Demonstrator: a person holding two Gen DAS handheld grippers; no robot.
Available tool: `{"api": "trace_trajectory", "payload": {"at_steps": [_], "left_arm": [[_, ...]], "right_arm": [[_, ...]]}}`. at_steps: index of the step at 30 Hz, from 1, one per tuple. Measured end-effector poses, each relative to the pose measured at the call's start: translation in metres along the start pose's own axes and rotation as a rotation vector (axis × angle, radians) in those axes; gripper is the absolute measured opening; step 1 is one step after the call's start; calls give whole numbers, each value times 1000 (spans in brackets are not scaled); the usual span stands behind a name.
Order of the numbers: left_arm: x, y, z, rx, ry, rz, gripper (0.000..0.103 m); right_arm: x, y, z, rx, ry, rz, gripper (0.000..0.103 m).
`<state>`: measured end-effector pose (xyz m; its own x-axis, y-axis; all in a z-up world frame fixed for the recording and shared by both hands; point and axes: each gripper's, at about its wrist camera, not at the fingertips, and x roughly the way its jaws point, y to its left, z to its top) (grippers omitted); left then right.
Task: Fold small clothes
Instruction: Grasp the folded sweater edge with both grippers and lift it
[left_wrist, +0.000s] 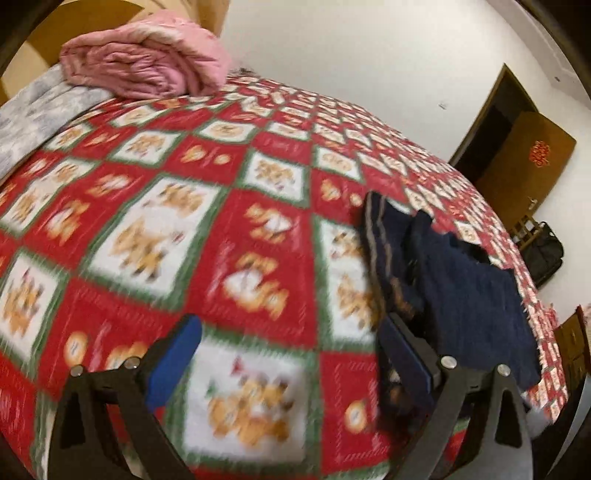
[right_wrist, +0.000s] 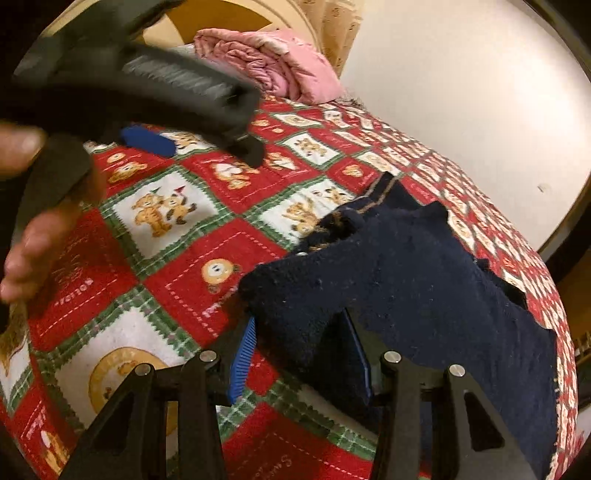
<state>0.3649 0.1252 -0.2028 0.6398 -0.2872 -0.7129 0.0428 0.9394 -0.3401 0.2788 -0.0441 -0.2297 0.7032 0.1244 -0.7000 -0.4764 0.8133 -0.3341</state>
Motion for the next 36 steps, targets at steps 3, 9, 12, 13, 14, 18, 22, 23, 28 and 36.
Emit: {"api": "trace_trajectory", "payload": {"at_steps": [3,9,12,13,14,18,22,23,28,36], "left_arm": [[21,-18,24,26,42,-94,98],[72,-55,61,79,143,-182,98],[100,-72,69,108,214,-194,98],[106,-77,70,121,219,-187,98],[114,-82,72,145,234,-181,98],[140,-91,75,139,306,-204,98],[147,-95,75,119,331,-268,98],[148,-98,75,133,336,-266,98],[151,-102,79,181,342,-266,71],[150,-91,81,136,314,-301,19]], "right_arm": [[1,1,0,-5,-7,-15,47],[-1,4,-2,-15,-25,-41,47],[-1,4,-2,-14,-31,-48,47],[-1,4,-3,-16,-33,-52,47],[-1,5,-3,-18,-36,-56,47],[-4,9,-5,-29,-38,-68,47],[-6,13,-6,-30,-36,-66,47],[-7,13,-6,-26,-38,-64,47],[-6,14,-6,-33,-46,-69,39],[-6,30,-5,-93,-43,-120,13]]}}
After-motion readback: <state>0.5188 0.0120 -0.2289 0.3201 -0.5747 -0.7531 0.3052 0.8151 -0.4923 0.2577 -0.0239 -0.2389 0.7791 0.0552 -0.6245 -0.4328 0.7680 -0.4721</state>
